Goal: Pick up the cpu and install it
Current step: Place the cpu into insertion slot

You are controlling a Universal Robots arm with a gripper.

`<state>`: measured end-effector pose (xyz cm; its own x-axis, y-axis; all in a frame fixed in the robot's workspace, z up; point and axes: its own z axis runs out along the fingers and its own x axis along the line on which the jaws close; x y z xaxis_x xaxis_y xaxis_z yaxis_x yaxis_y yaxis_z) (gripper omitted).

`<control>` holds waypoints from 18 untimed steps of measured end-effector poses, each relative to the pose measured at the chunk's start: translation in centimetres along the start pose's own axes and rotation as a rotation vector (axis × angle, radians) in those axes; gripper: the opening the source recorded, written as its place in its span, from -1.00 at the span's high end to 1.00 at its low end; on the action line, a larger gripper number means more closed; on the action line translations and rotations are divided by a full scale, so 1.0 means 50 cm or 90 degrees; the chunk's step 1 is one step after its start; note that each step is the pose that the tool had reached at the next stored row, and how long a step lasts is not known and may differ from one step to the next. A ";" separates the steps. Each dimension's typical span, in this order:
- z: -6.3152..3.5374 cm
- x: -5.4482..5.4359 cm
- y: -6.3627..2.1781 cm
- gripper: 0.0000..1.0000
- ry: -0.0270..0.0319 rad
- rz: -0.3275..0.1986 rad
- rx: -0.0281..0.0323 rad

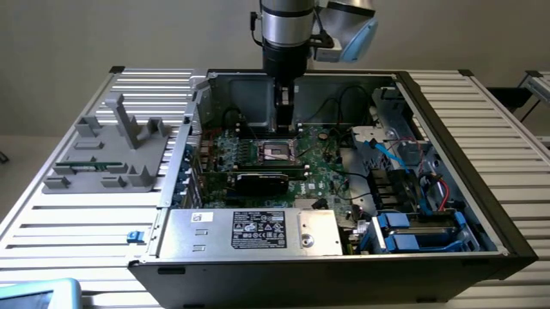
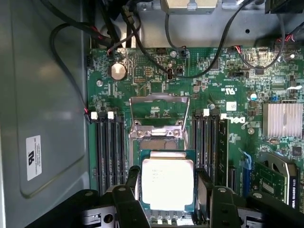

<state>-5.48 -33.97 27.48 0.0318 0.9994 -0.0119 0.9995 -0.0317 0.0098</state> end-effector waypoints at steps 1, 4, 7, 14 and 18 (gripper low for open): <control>0.004 0.000 0.000 -0.11 0.0000 0.000 0.0000; 0.014 0.000 -0.001 -0.11 0.0000 -0.003 -0.0002; 0.021 0.000 -0.001 -0.11 0.0002 -0.008 -0.0039; 0.034 0.000 -0.017 -0.11 0.0009 -0.013 -0.0261; 0.042 0.000 -0.021 -0.11 0.0008 -0.014 -0.0286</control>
<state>-6.49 -33.97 25.36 0.0097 0.9999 -0.0114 0.9985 -0.0090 0.0545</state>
